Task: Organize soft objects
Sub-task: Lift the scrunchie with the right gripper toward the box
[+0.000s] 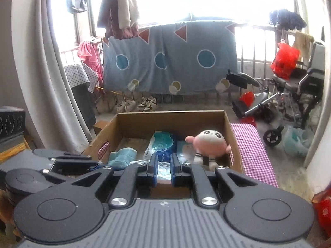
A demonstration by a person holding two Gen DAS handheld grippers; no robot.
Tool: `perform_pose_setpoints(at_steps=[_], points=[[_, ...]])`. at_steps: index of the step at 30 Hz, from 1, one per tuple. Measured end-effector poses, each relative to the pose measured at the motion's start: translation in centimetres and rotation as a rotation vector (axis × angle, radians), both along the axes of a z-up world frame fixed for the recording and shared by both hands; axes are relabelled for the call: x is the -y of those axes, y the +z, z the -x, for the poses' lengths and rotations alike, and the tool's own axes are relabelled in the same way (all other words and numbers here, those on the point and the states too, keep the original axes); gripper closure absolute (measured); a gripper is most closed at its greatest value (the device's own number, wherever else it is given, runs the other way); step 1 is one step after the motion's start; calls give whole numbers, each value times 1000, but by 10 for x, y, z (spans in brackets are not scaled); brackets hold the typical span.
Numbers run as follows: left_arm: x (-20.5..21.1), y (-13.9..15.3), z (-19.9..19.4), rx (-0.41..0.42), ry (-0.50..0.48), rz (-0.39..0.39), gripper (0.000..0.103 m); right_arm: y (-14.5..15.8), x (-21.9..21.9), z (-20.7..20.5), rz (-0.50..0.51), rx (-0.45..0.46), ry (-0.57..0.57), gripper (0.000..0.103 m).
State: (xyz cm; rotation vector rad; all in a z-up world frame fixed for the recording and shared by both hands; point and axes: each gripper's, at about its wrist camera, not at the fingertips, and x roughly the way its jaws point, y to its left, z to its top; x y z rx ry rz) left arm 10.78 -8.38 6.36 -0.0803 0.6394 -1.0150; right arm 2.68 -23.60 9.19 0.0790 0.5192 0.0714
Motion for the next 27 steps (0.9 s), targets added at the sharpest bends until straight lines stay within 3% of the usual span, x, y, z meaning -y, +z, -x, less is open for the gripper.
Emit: perform_pose_setpoints(at_steps=[5,7,9,10,13,16,18,21,24,27], points=[[-9,-36,-8,-127,6,-36,61,-24,20,2,-118,-69,-46,88],[-11,-47,-9,-163,-9,-63,53,-36,30,9,-184,-108,-67,88],[-11,-57,-10,-213,-27,-82,35,-52,41,15,-245,-146,-91,84],[-8,-64,-9,-235,-43,-91,23,-62,45,17,-270,-183,-98,77],[4,-85,-5,-276,-99,-146,22,-93,48,24,-287,-282,-130,39],[27,-103,4,-251,-142,-226,23,-118,43,27,-210,-356,-146,39],[40,-114,11,-208,-158,-281,32,-132,40,27,-153,-391,-146,40],[56,-128,19,-167,-169,-366,46,-146,40,22,-151,-429,-129,46],[60,-136,22,-166,-166,-393,48,-159,43,22,-165,-458,-119,52],[59,-134,30,-146,-157,-396,56,-164,44,21,-167,-458,-112,64]])
